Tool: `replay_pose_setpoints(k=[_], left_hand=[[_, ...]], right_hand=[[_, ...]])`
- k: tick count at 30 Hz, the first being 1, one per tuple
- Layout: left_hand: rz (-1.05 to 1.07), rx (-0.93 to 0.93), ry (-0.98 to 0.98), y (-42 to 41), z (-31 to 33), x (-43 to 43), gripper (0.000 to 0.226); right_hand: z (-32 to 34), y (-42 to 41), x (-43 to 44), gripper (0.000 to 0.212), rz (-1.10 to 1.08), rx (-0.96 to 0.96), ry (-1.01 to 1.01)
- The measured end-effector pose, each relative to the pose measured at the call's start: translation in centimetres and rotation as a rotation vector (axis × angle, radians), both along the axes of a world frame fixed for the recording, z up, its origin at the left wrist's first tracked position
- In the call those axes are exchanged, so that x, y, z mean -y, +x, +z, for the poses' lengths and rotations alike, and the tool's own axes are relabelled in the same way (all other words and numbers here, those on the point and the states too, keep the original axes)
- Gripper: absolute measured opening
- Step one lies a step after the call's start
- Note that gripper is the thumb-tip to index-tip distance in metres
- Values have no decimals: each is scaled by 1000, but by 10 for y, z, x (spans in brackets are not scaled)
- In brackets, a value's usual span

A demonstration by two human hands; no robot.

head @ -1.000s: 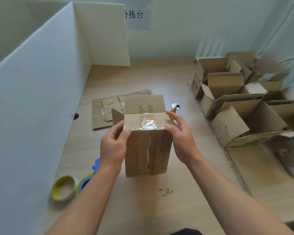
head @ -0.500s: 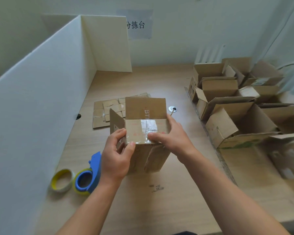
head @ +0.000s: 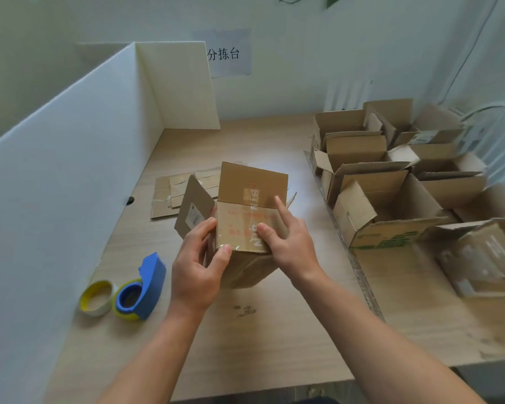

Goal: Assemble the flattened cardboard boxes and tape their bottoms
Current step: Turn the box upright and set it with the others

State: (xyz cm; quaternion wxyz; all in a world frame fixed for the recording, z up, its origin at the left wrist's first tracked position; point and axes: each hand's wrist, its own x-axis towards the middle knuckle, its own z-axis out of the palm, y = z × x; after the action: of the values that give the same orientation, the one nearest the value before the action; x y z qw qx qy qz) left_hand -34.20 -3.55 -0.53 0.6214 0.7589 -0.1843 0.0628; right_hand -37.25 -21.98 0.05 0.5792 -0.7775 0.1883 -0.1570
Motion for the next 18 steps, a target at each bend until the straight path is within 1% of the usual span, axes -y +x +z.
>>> replay_pose_setpoints(k=[2, 5, 9, 11, 13, 16, 17, 18], left_hand=[[2, -37, 37, -3, -2, 3, 58], [0, -76, 103, -9, -8, 3, 64], [-43, -32, 263, -22, -28, -12, 68], [-37, -54, 296, -29, -42, -21, 70], [-27, -77, 342, -36, -55, -26, 73], [0, -155, 366, -46, -72, -30, 74], [-2, -178, 366, -50, -76, -32, 75], [-17, -187, 372, -53, -78, -34, 74]], right_hand=[[-5, -7, 9, 64, 10, 55, 41], [-17, -16, 23, 68, 92, 123, 161], [-28, -27, 37, 71, 138, 59, 410], [-34, -31, 38, 71, 170, 7, 457], [-41, -34, 35, 65, 214, -53, 453], [-50, -38, 30, 39, 223, -109, 461], [-51, -39, 29, 35, 204, -119, 467], [-52, -39, 30, 36, 174, -132, 483]])
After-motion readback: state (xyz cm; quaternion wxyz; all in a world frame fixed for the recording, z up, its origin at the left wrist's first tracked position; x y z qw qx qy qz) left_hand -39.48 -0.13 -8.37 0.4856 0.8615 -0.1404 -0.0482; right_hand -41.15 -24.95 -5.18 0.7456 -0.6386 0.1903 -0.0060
